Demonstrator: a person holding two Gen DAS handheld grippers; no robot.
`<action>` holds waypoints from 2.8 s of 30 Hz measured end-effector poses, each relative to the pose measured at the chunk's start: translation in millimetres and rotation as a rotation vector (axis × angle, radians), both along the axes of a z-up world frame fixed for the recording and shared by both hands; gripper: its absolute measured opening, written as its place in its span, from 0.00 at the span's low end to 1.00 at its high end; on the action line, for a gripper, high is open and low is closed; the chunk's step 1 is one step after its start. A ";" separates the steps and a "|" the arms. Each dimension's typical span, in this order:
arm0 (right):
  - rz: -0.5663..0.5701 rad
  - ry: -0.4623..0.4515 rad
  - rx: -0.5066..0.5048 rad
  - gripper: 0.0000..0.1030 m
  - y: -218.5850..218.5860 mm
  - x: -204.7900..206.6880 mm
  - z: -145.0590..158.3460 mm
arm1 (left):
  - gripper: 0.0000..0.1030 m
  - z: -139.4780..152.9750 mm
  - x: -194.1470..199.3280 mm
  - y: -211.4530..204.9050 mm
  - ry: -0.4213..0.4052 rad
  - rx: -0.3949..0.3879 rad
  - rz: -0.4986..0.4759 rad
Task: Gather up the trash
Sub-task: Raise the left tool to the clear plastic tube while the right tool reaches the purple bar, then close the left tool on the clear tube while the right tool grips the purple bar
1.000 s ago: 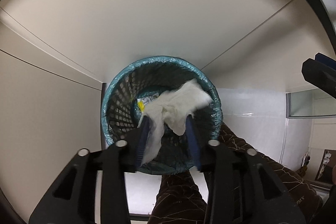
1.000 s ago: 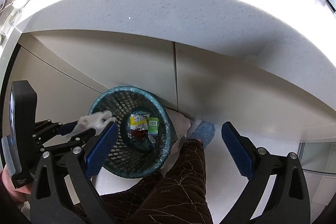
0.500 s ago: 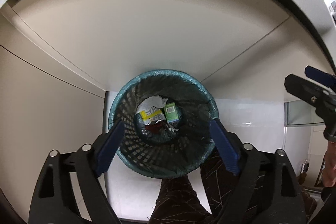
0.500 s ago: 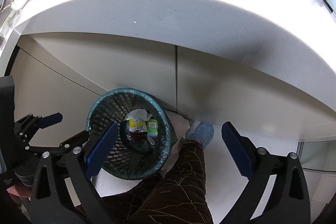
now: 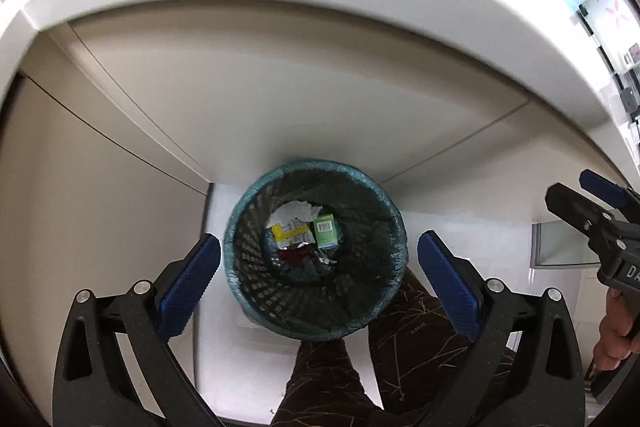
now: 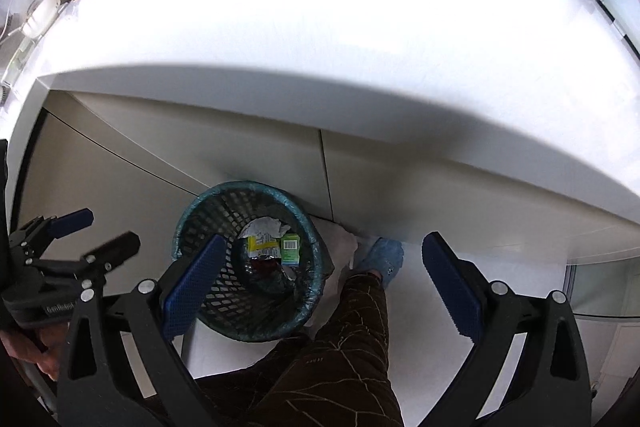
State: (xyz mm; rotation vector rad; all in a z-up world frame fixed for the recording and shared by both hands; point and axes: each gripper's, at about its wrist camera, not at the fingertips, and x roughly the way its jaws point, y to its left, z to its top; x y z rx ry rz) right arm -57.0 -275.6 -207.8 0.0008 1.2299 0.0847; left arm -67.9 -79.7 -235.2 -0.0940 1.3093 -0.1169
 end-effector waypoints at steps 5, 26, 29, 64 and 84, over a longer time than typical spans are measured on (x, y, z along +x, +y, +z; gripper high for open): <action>0.021 -0.032 -0.006 0.92 1.1 1.3 30.0 | 0.94 32.9 0.8 2.0 -0.025 -0.004 0.002; -0.032 -0.111 -0.019 0.92 -25.9 58.7 104.3 | 0.94 127.7 61.6 -16.7 -0.111 -0.008 0.023; -0.034 -0.119 -0.015 0.92 -32.5 74.3 110.2 | 0.94 136.7 79.5 -29.3 -0.131 -0.003 0.018; -0.116 0.098 0.069 0.61 -72.6 259.9 75.7 | 0.71 98.7 215.1 -84.9 0.049 0.088 0.132; -0.127 0.134 -0.054 0.20 -42.7 284.0 54.8 | 0.30 87.0 231.4 -107.9 0.083 0.097 0.104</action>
